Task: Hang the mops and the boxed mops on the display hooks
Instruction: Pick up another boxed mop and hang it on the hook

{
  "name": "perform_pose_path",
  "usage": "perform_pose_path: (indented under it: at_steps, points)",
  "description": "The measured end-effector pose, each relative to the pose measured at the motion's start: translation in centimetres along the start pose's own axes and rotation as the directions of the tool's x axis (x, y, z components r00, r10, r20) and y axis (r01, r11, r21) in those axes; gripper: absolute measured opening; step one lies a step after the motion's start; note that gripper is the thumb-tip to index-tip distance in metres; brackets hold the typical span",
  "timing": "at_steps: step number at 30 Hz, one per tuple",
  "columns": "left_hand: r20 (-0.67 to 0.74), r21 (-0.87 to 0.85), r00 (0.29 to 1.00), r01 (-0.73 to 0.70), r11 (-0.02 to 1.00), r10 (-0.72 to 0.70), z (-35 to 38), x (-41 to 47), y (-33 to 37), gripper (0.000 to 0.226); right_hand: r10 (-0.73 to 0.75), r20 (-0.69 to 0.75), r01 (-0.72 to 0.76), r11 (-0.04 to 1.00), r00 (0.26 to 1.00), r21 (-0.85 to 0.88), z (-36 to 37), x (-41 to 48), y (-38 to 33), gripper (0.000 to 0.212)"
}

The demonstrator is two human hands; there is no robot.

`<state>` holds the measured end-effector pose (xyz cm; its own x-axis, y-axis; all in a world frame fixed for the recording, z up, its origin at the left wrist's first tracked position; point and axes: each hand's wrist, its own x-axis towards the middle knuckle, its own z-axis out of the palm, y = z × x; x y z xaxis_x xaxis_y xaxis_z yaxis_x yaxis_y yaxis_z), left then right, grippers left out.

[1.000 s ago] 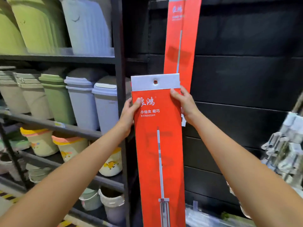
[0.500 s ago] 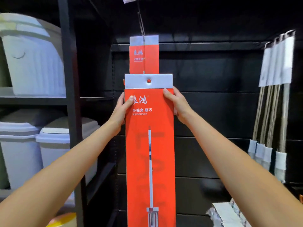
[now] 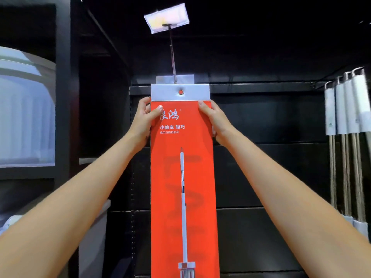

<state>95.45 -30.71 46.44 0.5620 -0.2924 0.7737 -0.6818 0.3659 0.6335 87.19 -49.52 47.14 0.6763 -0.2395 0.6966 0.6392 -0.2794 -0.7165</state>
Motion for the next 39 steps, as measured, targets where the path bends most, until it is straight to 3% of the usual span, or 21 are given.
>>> perform_pose_path:
  at_steps: [7, 14, 23, 30, 39]
  points:
    - [0.059, -0.041, 0.997, -0.049, 0.998, 0.052, -0.7, 3.3, 0.9, 0.048, -0.015, 0.015, 0.016, 0.997, 1.000, -0.070, 0.4, 3.9, -1.0, 0.015]
    - [-0.091, -0.068, 0.995, -0.057, 0.996, 0.050, 0.0, 6.3, 2.3, 0.025, -0.061, 0.115, 0.060, 0.998, 0.992, 0.011, 0.2, 7.7, -2.6, 0.017]
    - [-0.156, -0.021, 0.979, -0.139, 0.990, 0.134, -0.1, 9.0, 4.2, 0.006, -0.099, 0.016, 0.098, 0.991, 0.995, 0.087, 1.2, 10.6, -4.6, 0.013]
    - [-0.185, -0.062, 0.974, -0.146, 0.987, 0.133, 0.3, 10.2, 6.8, 0.017, -0.140, -0.041, 0.145, 0.974, 0.989, 0.176, 1.5, 10.7, -5.9, 0.018]
    - [-0.255, -0.082, 0.964, -0.096, 0.992, 0.072, 0.1, 10.8, 8.2, 0.028, -0.175, -0.070, 0.183, 0.973, 0.982, 0.139, 2.6, 11.7, -7.4, 0.016]
